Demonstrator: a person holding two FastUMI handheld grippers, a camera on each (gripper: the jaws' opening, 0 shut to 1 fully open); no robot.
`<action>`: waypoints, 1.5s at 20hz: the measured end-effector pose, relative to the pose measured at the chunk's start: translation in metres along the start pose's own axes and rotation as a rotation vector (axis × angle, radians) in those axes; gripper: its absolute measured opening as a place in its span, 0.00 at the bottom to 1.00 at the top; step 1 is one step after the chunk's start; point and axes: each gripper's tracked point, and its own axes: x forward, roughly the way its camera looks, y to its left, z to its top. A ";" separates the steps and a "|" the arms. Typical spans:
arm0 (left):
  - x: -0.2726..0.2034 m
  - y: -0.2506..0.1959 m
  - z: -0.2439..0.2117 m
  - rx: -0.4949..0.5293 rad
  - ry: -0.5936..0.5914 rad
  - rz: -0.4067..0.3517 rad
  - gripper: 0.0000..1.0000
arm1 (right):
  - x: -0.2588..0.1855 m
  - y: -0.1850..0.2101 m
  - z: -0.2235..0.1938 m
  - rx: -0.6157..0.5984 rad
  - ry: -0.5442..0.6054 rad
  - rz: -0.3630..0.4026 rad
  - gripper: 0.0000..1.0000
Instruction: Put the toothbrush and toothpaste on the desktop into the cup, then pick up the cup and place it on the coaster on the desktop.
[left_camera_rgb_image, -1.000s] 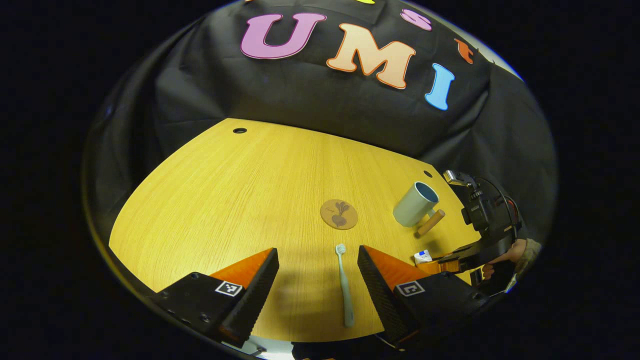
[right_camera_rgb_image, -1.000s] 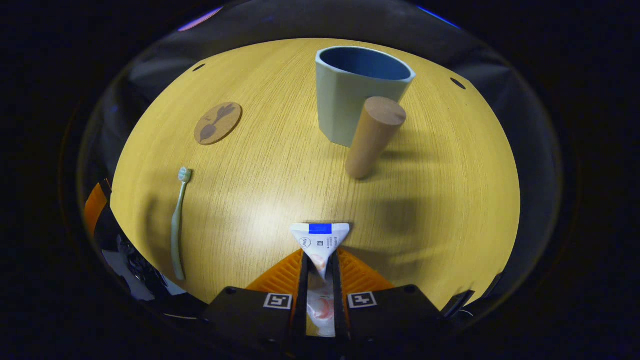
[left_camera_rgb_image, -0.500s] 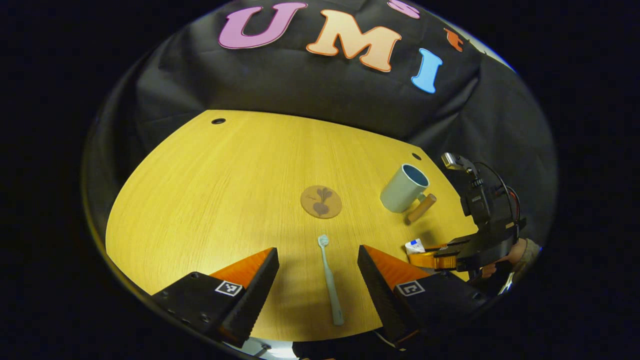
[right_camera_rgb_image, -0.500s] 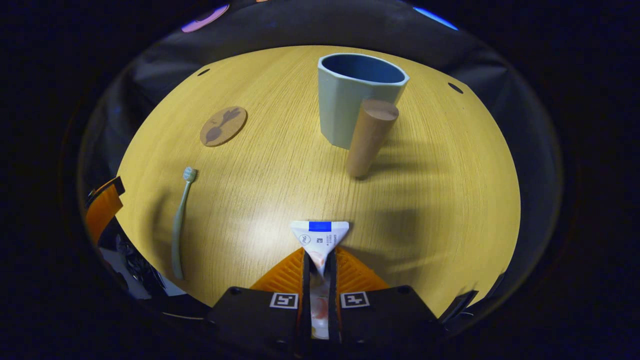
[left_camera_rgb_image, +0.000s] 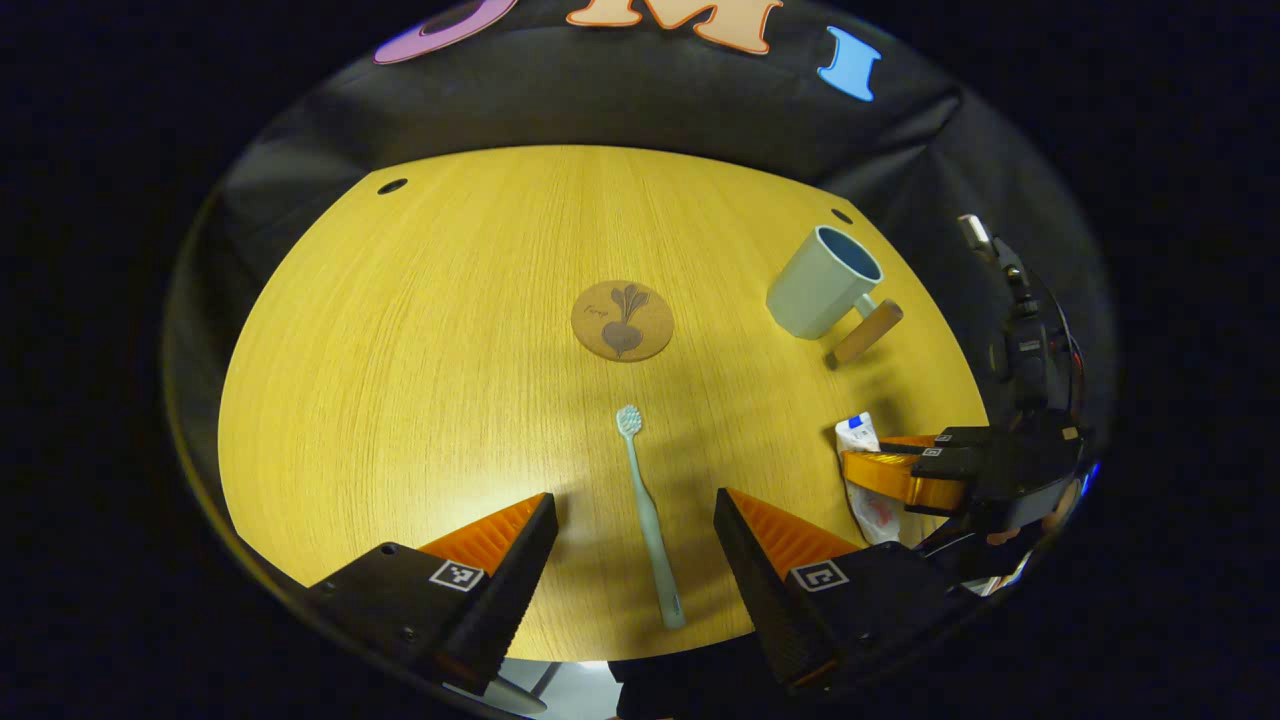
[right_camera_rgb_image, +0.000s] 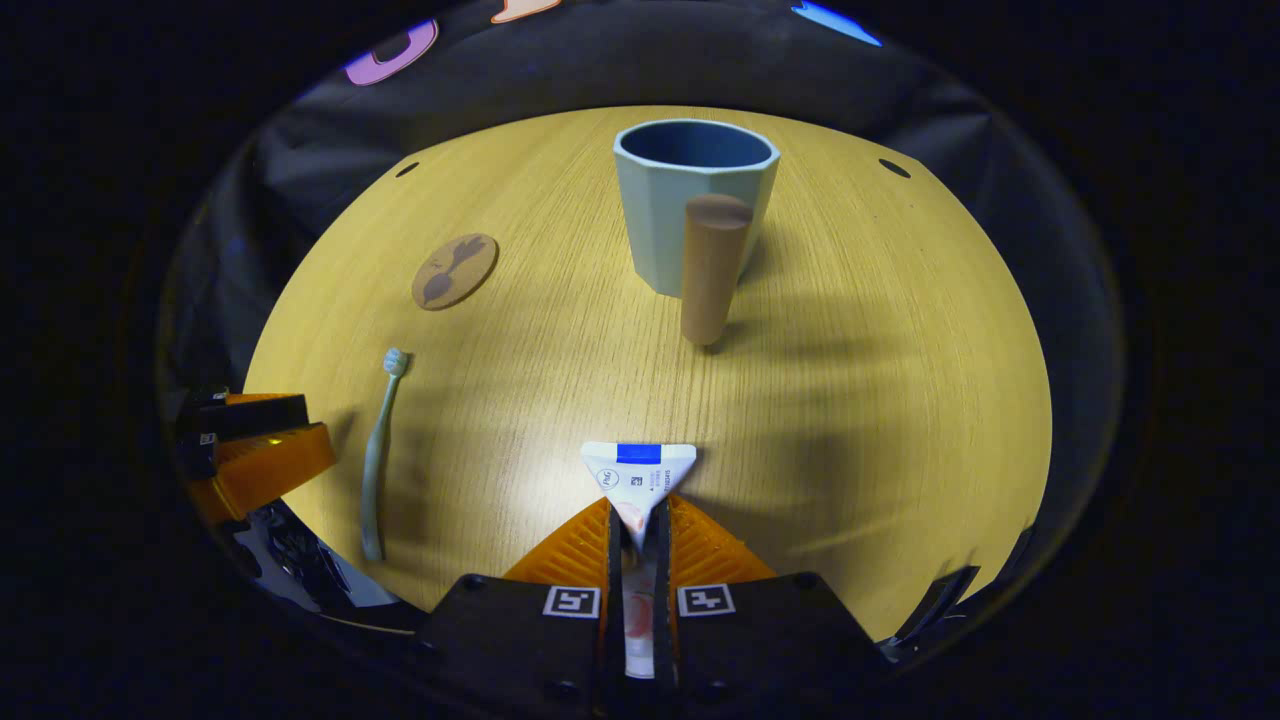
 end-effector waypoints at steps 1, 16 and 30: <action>0.003 0.000 -0.001 -0.006 0.024 0.003 0.95 | -0.002 0.000 0.002 0.000 -0.011 0.006 0.14; 0.039 -0.005 -0.016 -0.015 0.275 0.110 0.92 | -0.035 -0.018 0.016 0.008 -0.164 0.005 0.13; 0.042 0.004 -0.017 0.063 0.357 0.187 0.64 | -0.040 -0.026 0.013 0.011 -0.176 0.015 0.13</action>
